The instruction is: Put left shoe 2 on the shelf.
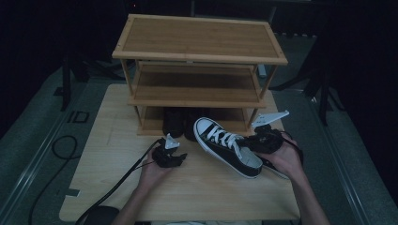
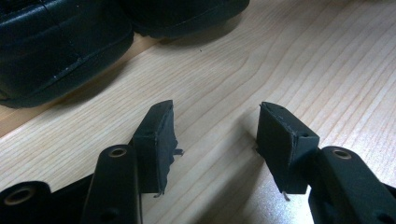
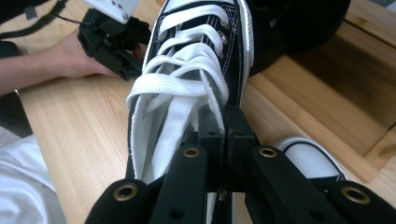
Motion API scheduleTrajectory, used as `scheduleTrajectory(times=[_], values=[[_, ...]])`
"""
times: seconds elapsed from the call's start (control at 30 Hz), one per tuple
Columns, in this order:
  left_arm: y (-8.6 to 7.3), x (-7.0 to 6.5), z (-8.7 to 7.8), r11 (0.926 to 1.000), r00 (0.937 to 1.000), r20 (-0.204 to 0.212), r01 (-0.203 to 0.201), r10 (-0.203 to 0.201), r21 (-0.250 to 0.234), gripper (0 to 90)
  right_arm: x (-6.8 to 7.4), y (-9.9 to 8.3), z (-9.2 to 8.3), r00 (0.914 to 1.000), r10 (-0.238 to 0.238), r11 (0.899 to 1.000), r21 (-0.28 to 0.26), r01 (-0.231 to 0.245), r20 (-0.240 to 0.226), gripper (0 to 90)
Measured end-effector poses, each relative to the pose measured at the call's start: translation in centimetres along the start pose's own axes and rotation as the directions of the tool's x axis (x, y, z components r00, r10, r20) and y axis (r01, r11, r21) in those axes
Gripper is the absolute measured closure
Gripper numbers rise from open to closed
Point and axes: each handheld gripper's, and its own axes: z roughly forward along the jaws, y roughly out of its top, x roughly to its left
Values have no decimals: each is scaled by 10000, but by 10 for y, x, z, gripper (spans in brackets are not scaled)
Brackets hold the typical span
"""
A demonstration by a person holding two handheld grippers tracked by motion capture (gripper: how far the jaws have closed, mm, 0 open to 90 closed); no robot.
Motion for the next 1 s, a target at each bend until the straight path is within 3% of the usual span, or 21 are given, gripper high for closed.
scheduleTrajectory(times=[0.63, 1.0], values=[[0, 0, 0, 10000, 10000, 3, 1, -1, 2, 472, -8, 26, -12, 9983, -212, 9991, -389, 191, -541, 885], [0, 0, 0, 10000, 10000, 5, 4, -4, 5, 472, -15, 39, -16, 9968, 79, 9969, -769, -141, -798, 885]])
